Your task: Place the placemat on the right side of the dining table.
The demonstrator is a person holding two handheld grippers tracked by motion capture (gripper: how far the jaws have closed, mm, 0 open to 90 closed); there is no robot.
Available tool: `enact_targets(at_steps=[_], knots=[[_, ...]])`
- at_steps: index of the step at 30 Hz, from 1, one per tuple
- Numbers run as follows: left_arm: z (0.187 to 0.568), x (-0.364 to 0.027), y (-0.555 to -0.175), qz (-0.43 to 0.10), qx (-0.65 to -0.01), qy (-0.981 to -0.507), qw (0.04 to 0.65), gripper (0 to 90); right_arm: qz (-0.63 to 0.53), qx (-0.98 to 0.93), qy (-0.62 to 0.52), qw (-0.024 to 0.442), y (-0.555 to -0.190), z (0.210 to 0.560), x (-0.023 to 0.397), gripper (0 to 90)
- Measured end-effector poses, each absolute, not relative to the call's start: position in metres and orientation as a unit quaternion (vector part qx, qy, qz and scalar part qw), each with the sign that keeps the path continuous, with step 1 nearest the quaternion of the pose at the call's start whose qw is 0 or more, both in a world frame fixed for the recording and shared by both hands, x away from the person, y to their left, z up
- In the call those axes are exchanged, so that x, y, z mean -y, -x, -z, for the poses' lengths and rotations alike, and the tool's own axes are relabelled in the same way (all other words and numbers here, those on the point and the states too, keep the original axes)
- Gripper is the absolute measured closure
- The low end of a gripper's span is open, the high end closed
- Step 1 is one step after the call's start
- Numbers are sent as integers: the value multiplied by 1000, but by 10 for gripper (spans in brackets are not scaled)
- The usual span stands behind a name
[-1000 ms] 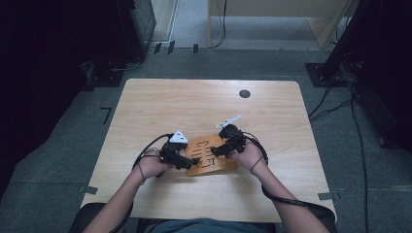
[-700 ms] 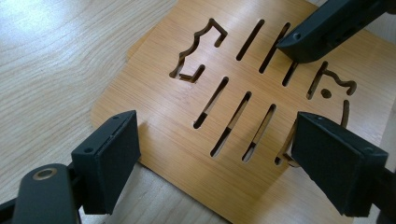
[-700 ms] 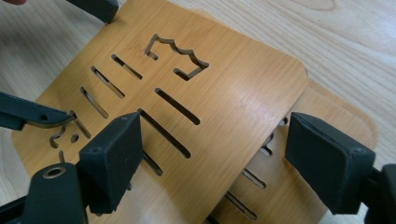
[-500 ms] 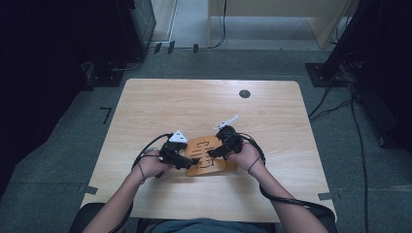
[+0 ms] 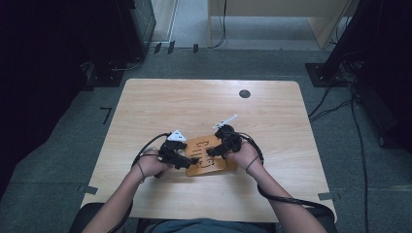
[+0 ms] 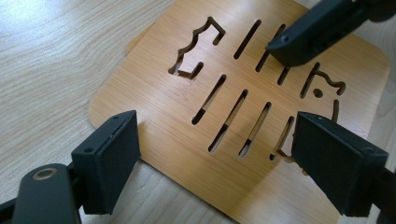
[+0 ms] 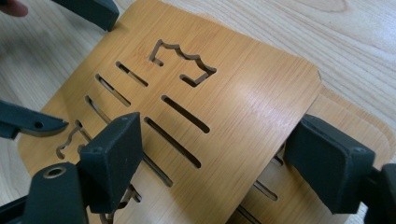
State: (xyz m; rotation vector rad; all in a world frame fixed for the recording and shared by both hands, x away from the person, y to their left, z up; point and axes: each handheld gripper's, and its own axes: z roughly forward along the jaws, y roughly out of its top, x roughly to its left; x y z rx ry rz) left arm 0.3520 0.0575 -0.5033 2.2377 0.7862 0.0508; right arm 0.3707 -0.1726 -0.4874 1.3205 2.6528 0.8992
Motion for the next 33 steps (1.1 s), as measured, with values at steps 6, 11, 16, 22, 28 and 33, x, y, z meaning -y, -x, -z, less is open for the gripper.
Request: enact_targets(at_steps=[6, 11, 16, 22, 28, 33], knots=[[502, -57, -353, -15, -312, -874, 373, 145, -293, -850, -438, 7, -373, 486, 176, 239], [502, -57, -353, -17, -307, -876, 371, 145, -302, -848, -434, 4, -372, 477, 176, 243], [502, -56, -354, -17, -301, -878, 372, 145, -306, -849, -430, 2, -373, 473, 177, 245], [502, -55, -354, -11, -302, -878, 371, 145, -317, -844, -433, -2, -372, 462, 178, 246], [501, -54, -354, 7, -303, -875, 377, 145, -323, -832, -450, -18, -372, 453, 180, 277], [502, -53, -355, 26, -305, -872, 382, 145, -327, -832, -447, -16, -370, 441, 180, 290]])
